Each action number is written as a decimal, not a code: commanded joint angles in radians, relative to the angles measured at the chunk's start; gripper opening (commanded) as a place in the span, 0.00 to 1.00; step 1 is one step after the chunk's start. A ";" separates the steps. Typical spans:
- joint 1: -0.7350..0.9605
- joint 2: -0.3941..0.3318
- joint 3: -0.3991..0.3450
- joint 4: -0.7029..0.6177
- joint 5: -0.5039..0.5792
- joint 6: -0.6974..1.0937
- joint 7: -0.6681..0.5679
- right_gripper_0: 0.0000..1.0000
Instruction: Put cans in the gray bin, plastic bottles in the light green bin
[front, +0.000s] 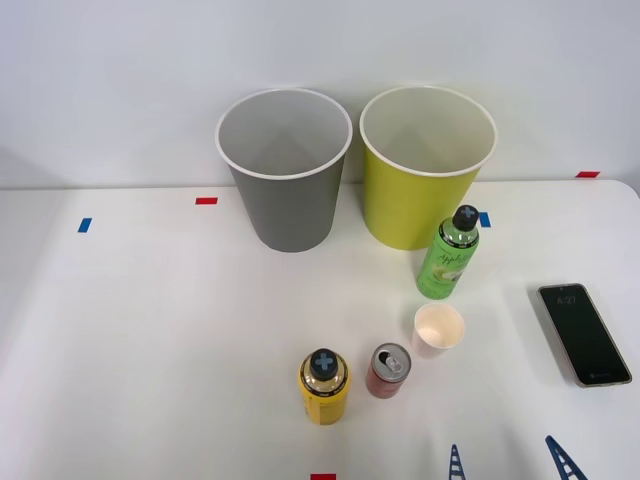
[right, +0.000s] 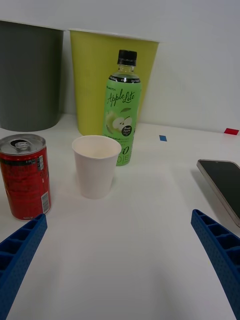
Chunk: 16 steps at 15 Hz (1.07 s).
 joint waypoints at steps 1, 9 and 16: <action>0.000 0.000 0.000 0.000 0.000 0.000 0.000 1.00; 0.000 0.000 0.000 0.000 0.000 0.000 0.000 1.00; 0.000 0.000 0.000 0.000 0.000 0.000 0.000 1.00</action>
